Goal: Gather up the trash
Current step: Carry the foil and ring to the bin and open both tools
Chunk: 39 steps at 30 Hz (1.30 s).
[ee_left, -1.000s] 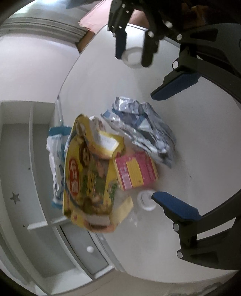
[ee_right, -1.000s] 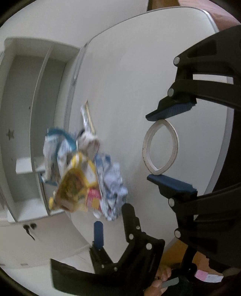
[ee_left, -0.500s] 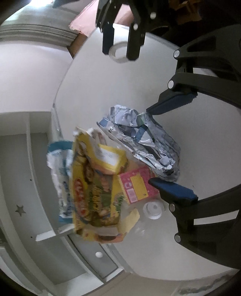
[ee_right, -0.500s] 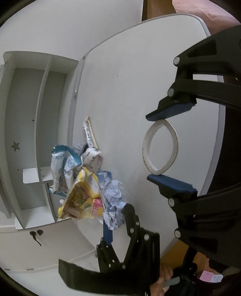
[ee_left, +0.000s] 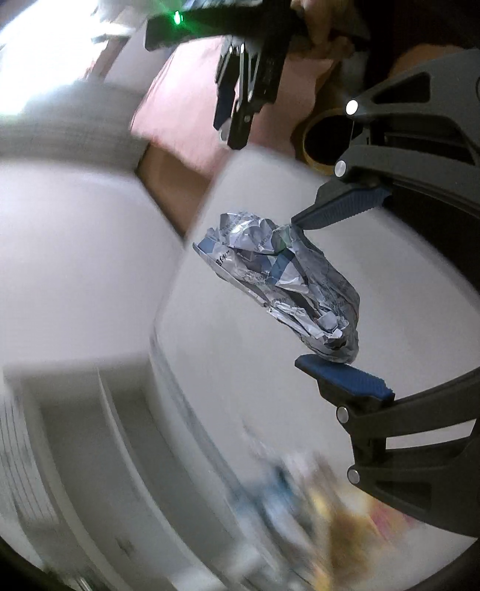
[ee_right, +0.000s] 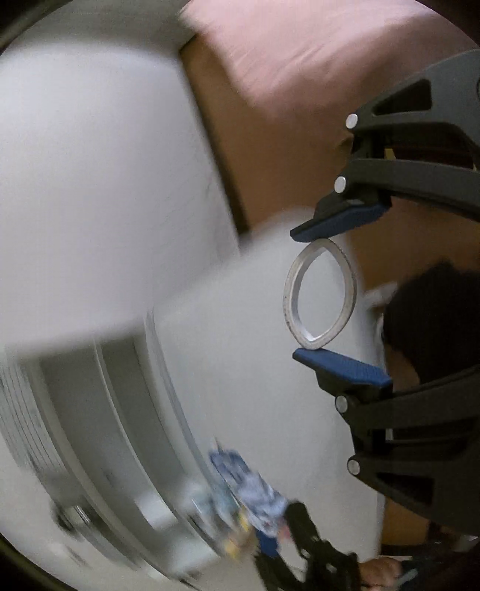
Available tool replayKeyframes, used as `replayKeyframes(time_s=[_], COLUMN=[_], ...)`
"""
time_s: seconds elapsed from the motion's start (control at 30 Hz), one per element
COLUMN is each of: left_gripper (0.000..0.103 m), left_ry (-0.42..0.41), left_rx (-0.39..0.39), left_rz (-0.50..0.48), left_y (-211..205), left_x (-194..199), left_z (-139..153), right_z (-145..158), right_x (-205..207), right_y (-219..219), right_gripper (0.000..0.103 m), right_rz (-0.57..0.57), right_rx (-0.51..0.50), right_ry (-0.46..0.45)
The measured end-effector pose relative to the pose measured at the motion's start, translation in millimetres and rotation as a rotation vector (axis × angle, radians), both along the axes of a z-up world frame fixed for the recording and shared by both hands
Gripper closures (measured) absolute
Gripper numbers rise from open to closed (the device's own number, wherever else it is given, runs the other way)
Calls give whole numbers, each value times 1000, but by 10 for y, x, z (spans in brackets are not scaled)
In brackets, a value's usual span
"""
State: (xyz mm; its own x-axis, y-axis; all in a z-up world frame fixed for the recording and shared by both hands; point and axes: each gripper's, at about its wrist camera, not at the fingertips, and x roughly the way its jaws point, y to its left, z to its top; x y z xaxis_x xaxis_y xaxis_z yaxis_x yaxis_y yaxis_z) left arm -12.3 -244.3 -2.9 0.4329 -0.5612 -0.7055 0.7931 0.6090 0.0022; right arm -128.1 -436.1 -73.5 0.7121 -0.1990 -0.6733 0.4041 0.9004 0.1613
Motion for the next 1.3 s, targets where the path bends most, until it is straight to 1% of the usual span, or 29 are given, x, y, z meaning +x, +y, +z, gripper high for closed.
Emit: replayKeyframes(time_s=[0.03, 0.13, 0.23, 0.3, 0.37, 0.43, 0.47, 0.57, 0.6, 0.67, 0.73, 0.8, 0.9, 0.93, 0.97, 1.0, 1.03, 1.07, 1.1, 1.23, 1.3], left_gripper=[35, 35, 35, 35, 35, 35, 35, 35, 35, 35, 35, 35, 34, 34, 31, 23, 19, 17, 17, 17, 17], left_ry=[13, 67, 151, 197, 247, 290, 311, 370, 386, 404, 425, 433, 445, 442, 435, 433, 431, 425, 422, 423, 413], left_rx=[-7, -18, -13, 8, 35, 70, 110, 180, 202, 239, 259, 273, 270, 268, 267, 268, 270, 266, 262, 263, 257], left_rz=[-35, -160, -283, -354, -411, -443, -456, -479, -484, -482, -486, -493, -507, -510, -513, -518, -519, -516, -517, -511, -507], left_y=[-189, -875, -1532, -1957, -2298, -2583, -2772, -3036, -3111, -3240, -3310, -3375, -3449, -3478, -3502, -3522, -3506, -3510, -3498, -3476, -3410], left_x=[-7, -223, -485, -682, -856, -961, -1046, -1189, -1181, -1286, -1355, -1381, -1345, -1330, -1333, -1328, -1315, -1303, -1288, -1236, -1202], left_z=[-15, -146, -389, -621, -885, -1164, -1376, -1790, -1916, -2134, -2284, -2368, -2399, -2388, -2387, -2379, -2353, -2337, -2332, -2284, -2213], right_z=[-38, -206, -458, -663, -887, -1135, -1236, -1532, -1605, -1705, -1760, -1795, -1821, -1854, -1853, -1853, -1851, -1888, -1908, -1877, -1864], right_x=[-144, -639, -1139, -1439, -1683, -1888, -1959, -2161, -2198, -2221, -2255, -2261, -2238, -2245, -2224, -2204, -2202, -2173, -2153, -2141, -2121], right_y=[-180, -726, -1166, -1410, -1588, -1730, -1775, -1892, -1922, -1990, -2005, -2014, -1988, -2040, -2041, -2060, -2060, -2098, -2104, -2066, -2064], right_gripper=[45, 45, 45, 45, 45, 45, 45, 45, 45, 45, 45, 45, 45, 45, 45, 44, 44, 39, 34, 32, 29], right_rz=[-59, -243, -403, -494, -562, -610, -625, -666, -673, -677, -678, -678, -674, -671, -667, -661, -656, -653, -647, -647, -648], right_rx=[3, 43, 97, 151, 211, 279, 304, 372, 395, 429, 447, 465, 482, 483, 482, 481, 479, 478, 479, 471, 465], right_ry=[5, 23, 60, 89, 120, 152, 165, 206, 215, 223, 231, 234, 232, 233, 234, 234, 232, 231, 232, 227, 224])
